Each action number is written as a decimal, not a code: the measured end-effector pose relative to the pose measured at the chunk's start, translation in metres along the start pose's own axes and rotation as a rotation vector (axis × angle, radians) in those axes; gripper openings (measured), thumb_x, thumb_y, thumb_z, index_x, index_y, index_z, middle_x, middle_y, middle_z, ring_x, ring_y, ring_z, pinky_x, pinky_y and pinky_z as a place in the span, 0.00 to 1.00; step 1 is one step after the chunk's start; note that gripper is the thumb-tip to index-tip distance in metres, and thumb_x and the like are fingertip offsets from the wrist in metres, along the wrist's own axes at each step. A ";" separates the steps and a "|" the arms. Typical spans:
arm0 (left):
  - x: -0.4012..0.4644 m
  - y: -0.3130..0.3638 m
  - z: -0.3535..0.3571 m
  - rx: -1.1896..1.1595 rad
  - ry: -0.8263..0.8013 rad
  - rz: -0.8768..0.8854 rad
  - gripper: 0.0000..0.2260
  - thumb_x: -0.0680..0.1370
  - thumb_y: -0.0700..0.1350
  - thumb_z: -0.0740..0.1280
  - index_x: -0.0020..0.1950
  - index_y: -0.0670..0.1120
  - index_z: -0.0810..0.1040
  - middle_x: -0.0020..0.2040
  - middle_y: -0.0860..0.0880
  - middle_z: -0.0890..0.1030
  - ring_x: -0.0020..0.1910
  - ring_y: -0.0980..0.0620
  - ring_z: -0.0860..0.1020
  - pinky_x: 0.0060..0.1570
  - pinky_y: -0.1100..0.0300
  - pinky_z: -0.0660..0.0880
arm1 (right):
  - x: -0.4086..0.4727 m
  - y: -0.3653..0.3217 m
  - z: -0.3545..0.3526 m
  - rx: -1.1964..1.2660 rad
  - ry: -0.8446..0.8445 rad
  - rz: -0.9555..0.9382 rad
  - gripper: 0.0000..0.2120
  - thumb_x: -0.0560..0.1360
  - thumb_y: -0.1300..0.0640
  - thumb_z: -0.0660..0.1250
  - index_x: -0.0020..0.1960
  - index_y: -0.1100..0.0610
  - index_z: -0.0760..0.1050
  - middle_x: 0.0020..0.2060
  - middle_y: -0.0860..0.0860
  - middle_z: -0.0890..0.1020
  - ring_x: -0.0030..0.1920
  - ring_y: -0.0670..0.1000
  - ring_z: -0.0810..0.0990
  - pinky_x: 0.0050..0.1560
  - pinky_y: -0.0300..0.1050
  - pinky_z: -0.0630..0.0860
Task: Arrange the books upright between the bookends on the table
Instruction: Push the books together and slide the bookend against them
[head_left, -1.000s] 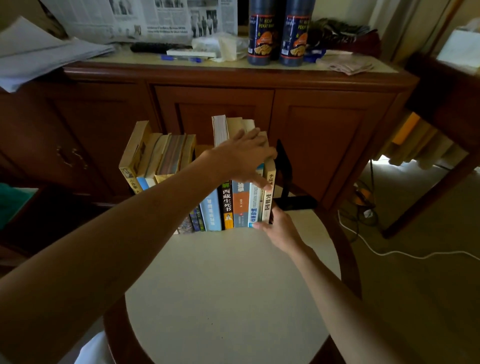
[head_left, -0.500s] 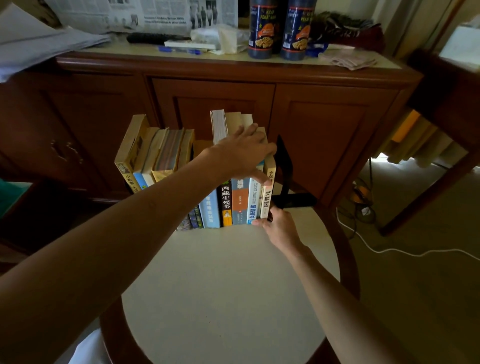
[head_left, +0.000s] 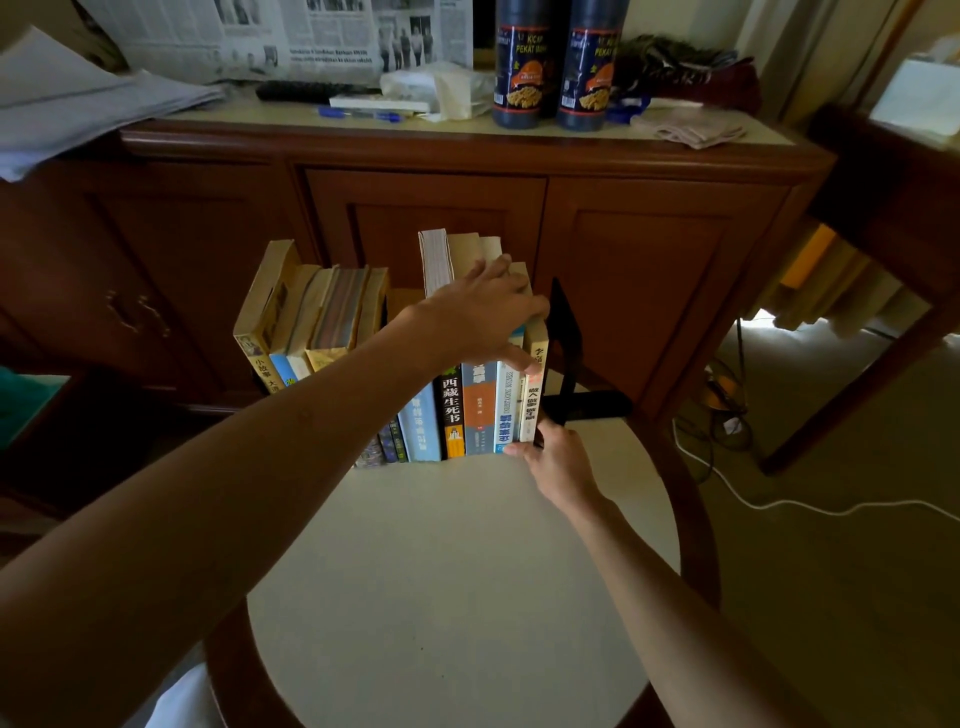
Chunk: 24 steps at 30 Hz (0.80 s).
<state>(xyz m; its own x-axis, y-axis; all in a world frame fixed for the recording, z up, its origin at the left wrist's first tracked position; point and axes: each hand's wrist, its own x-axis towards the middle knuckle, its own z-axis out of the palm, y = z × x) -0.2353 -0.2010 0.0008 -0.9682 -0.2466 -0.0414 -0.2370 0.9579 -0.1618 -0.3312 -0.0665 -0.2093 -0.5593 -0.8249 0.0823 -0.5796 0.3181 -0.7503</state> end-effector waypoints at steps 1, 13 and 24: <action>0.000 0.000 0.000 0.004 -0.001 0.002 0.35 0.75 0.66 0.65 0.77 0.50 0.63 0.76 0.40 0.64 0.79 0.37 0.50 0.75 0.40 0.48 | 0.000 0.000 0.001 -0.004 0.000 -0.001 0.21 0.75 0.52 0.72 0.65 0.58 0.75 0.61 0.52 0.82 0.56 0.50 0.83 0.41 0.28 0.76; 0.000 0.002 0.001 0.019 -0.005 0.002 0.35 0.75 0.65 0.64 0.76 0.48 0.63 0.75 0.39 0.64 0.79 0.36 0.50 0.75 0.40 0.49 | -0.002 0.000 0.000 0.001 0.016 0.027 0.21 0.75 0.51 0.72 0.64 0.58 0.75 0.61 0.52 0.82 0.55 0.49 0.83 0.38 0.26 0.75; -0.005 0.005 -0.001 0.032 0.000 -0.024 0.36 0.74 0.67 0.65 0.77 0.51 0.62 0.77 0.41 0.63 0.79 0.38 0.50 0.77 0.40 0.49 | -0.011 -0.006 0.001 0.021 0.011 0.050 0.18 0.78 0.57 0.68 0.66 0.57 0.73 0.62 0.53 0.80 0.60 0.50 0.80 0.55 0.44 0.81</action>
<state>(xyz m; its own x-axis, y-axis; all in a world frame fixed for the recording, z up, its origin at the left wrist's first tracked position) -0.2322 -0.1946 0.0015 -0.9623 -0.2695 -0.0375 -0.2576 0.9466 -0.1939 -0.3210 -0.0597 -0.2068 -0.5941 -0.8028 0.0517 -0.5383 0.3489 -0.7672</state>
